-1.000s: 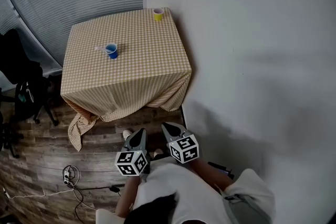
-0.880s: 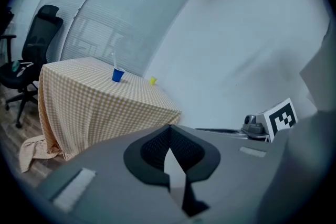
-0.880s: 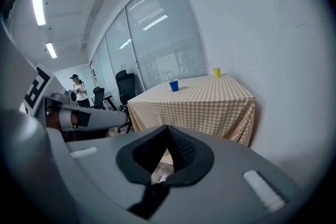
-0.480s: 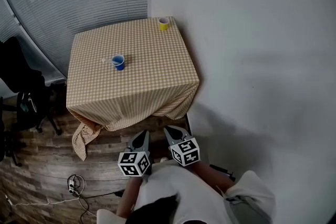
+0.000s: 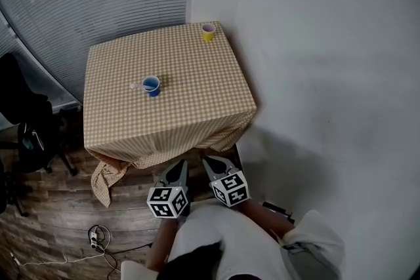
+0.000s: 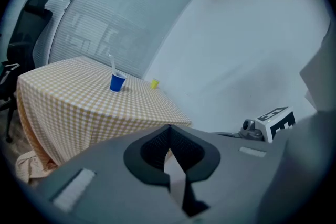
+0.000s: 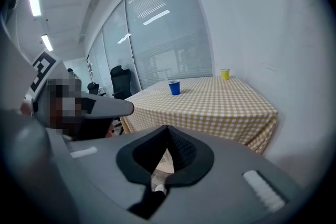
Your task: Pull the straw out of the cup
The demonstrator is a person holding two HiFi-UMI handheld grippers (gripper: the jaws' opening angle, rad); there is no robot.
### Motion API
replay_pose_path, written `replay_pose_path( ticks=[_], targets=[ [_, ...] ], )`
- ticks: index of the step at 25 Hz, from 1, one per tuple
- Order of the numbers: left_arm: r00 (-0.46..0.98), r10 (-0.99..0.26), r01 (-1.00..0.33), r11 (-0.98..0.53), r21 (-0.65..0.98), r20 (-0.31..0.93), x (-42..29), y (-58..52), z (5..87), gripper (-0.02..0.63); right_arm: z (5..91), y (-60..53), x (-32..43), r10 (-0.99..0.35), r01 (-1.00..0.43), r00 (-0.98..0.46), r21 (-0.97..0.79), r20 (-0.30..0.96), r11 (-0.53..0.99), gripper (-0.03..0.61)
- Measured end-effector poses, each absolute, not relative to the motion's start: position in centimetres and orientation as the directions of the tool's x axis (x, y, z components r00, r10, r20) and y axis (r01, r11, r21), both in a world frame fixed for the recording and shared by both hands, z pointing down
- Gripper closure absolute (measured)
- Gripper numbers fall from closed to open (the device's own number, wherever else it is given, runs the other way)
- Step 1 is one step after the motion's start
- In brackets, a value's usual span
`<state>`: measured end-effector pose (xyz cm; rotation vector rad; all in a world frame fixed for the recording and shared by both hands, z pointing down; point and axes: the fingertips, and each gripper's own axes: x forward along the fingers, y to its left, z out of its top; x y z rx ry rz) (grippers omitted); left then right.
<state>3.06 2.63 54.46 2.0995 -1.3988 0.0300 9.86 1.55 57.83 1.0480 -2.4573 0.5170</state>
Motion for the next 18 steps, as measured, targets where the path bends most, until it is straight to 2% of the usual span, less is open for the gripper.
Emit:
replay_pose_path(
  ticks=[18],
  targets=[
    [0.536, -0.77, -0.809, -0.353, 0.47, 0.346, -3.2, -5.8, 54.4, 0.6, 57.8, -6.1, 4.8, -0.659, -0.831, -0.543, -0.217, 0.52, 0.513, 0.572]
  ],
)
